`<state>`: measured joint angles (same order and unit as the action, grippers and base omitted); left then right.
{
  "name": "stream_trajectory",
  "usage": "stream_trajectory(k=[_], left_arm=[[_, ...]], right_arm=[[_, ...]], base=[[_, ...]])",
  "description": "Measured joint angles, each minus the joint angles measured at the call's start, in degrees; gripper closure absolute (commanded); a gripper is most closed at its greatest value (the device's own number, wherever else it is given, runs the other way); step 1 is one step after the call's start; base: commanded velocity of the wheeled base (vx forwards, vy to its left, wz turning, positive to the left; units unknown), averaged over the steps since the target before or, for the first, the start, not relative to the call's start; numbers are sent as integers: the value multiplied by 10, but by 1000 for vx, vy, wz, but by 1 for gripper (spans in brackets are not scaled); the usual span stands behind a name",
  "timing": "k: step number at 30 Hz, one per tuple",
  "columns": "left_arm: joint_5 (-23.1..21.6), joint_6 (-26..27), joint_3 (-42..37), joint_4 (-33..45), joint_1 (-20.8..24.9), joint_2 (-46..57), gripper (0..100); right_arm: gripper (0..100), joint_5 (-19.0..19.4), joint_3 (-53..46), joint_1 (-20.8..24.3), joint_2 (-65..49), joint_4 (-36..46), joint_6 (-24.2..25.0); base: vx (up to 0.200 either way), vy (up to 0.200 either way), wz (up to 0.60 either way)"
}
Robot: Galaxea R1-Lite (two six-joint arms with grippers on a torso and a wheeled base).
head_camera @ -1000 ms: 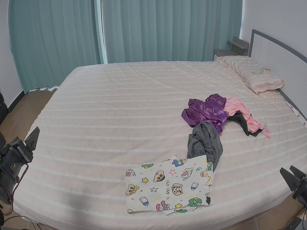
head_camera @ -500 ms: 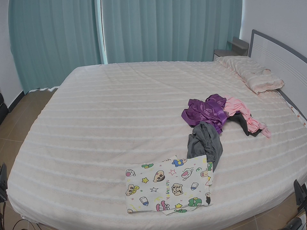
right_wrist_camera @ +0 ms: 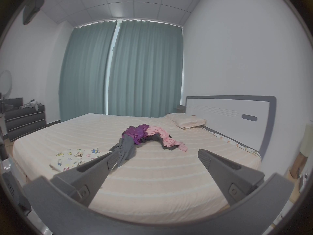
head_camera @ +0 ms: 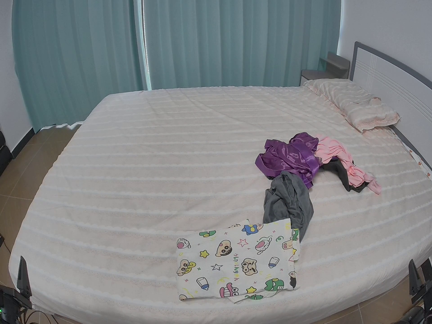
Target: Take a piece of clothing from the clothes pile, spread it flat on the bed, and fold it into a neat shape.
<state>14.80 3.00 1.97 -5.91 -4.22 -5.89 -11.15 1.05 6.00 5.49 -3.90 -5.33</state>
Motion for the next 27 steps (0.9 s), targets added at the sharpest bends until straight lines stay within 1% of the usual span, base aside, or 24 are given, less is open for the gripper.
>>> stream_trajectory(k=[2, 3, 5, 6, 7, 9, 10, 12, 15, 18, 20, 24, 27], left_arm=[[-30, 6, -5, 8, 0, 3, 0], [-53, 11, -6, 12, 0, 4, 0], [-89, 18, -8, 17, 0, 5, 0], [-99, 19, -8, 18, 0, 6, 0], [-135, 22, -9, 22, 0, 6, 0], [-162, 24, -9, 25, 0, 7, 0], [-167, 24, -9, 25, 0, 7, 0], [-213, 30, -10, 28, 0, 6, 0], [-223, 32, -10, 29, 0, 4, 0], [-225, 32, -10, 29, 0, 3, 0], [-218, 31, -10, 29, 0, 3, 0], [-169, 18, -10, 27, 0, 3, 0], [-129, -8, -10, 25, 0, 3, 0]], right_arm=[[0, 15, 0, 2, 0, 0, -5], [0, 19, 0, 3, -1, -1, -9], [0, 25, 0, 3, -1, -1, -12], [0, 26, 0, 4, -1, 0, -12], [0, 31, 0, 4, -1, 0, -11], [0, 36, 0, 6, -1, 1, -8], [0, 37, 0, 6, -1, 2, -8], [0, 41, 0, 16, 3, 24, -5], [0, 35, 0, 19, 11, 40, -4], [0, 28, 1, 5, 10, 41, -2], [0, 28, 1, -9, 3, 41, 0], [0, 27, 0, -41, -23, 24, 5], [0, 41, 0, -52, -33, 7, 9]], base=[[0, 0, 0], [0, 0, 0], [0, 0, 0], [0, 0, 0], [0, 0, 0], [0, 0, 0], [0, 0, 0], [0, 0, 0], [0, 0, 0], [0, 0, 0], [0, 0, 0], [0, 0, 0], [0, 0, 0]])
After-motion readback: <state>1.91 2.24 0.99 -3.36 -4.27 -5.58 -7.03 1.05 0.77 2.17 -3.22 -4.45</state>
